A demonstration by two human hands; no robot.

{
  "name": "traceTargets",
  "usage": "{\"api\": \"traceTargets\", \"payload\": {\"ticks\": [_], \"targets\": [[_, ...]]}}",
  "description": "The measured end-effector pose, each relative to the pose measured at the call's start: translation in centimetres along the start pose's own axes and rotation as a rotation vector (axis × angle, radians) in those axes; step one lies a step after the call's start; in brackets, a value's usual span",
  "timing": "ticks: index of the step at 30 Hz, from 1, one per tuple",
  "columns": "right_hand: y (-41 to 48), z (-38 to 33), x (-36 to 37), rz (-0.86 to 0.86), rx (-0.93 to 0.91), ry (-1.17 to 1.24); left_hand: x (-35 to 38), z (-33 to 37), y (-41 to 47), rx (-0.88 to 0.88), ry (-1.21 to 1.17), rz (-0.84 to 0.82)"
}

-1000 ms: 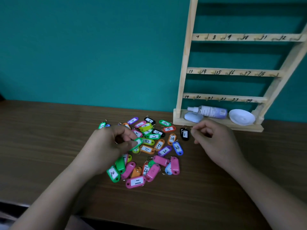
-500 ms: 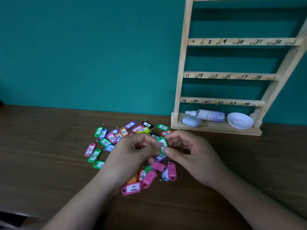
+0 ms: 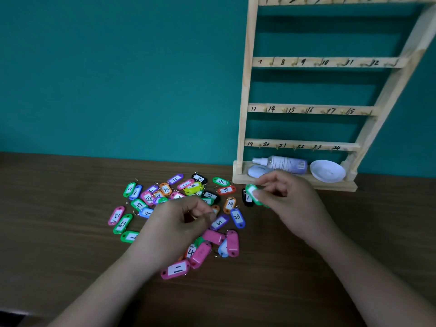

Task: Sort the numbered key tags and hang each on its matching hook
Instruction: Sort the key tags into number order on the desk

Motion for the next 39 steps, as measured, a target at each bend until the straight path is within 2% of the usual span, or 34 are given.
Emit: {"api": "traceTargets", "payload": {"ticks": [6,13,17,21,23,29,35,39], "targets": [[1.4,2.3,-4.5,0.141,0.097,-0.226,-1.4,-1.9,0.3,-0.014,0.158,0.05],[1.6,3.2,-4.8,0.16,0.156,-0.373,-2.8,-3.9,0.4,-0.062,0.214,0.048],[1.4,2.9,-4.8,0.176,0.147,-0.38,-3.1,-4.4,0.1,-0.069,0.217,0.031],[0.9,1.6,-3.7,0.165,0.042,-0.387,-2.5,-3.3,-0.3,-0.008,0.208,0.022],[0.5,0.8,-1.9,0.088,-0.017,-0.327,-2.0,-2.4,-0.3,0.038,0.218,0.018],[-1.4,-0.6,3.9,-0.296,-0.095,-0.276,-0.5,0.2,-0.6,0.154,0.204,0.024],[-2.6,-0.8,5.2,-0.48,-0.092,-0.326,0.4,0.8,-0.9,0.198,0.267,-0.024],[-3.0,-0.9,5.4,-0.537,-0.079,-0.378,0.3,0.7,-0.9,0.176,0.257,-0.04]]}}
Point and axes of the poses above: each hand's wrist, its own y-axis towards the middle knuckle, its own x-axis out of the palm, z = x × y, the point moved 7 cm from there along y, towards the middle knuckle, and after that the axes turned 15 degrees about y, right-handed, at the moved point
